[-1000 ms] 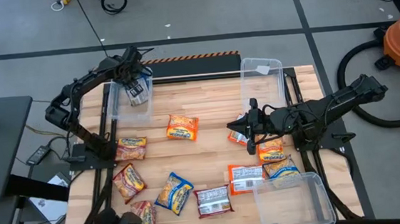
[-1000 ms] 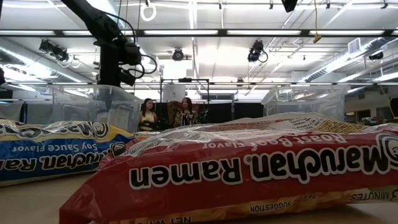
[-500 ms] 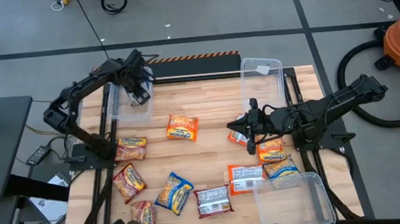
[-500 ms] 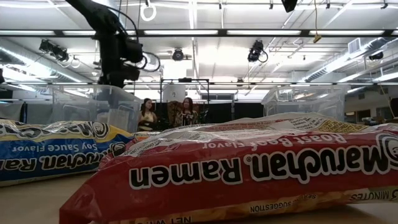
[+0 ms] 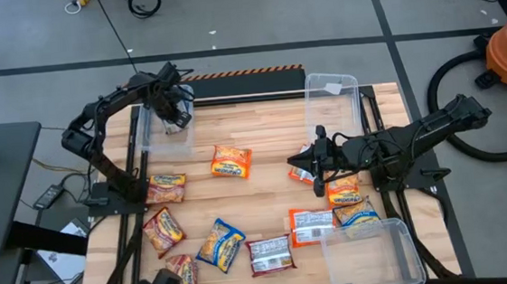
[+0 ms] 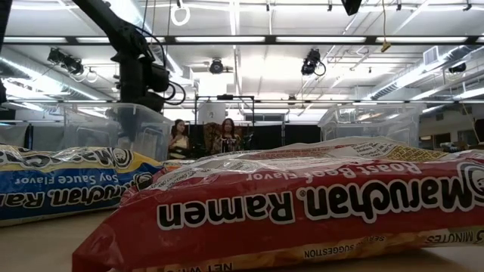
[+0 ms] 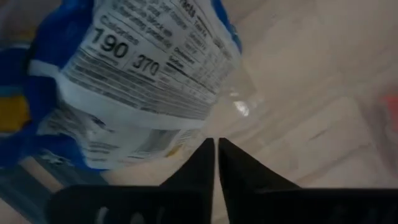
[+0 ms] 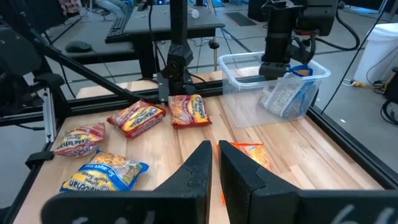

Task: Sort Maruchan noodles
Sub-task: Put the blue noodle pack into the top left transparent bin

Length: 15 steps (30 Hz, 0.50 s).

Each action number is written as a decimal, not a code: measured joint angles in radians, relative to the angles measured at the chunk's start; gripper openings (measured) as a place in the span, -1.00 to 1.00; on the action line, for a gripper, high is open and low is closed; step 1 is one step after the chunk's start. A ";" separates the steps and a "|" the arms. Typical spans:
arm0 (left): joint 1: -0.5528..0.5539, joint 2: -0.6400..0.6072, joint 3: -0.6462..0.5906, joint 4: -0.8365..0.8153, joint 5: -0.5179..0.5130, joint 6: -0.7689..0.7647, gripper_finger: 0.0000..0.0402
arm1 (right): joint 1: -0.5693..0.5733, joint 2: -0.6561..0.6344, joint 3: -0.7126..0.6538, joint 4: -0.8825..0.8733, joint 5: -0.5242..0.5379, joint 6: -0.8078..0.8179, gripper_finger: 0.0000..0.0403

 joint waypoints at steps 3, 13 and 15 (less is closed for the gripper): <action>-0.003 0.000 0.000 0.000 -0.014 -0.061 -0.97 | 0.000 0.000 0.000 0.000 0.000 0.000 -0.82; -0.025 0.001 0.000 -0.014 -0.055 -0.229 -0.95 | 0.000 0.000 0.000 0.001 -0.005 -0.002 -0.82; -0.023 0.010 0.000 -0.018 -0.044 -0.240 -0.95 | 0.001 0.000 0.000 0.001 -0.005 -0.001 -0.82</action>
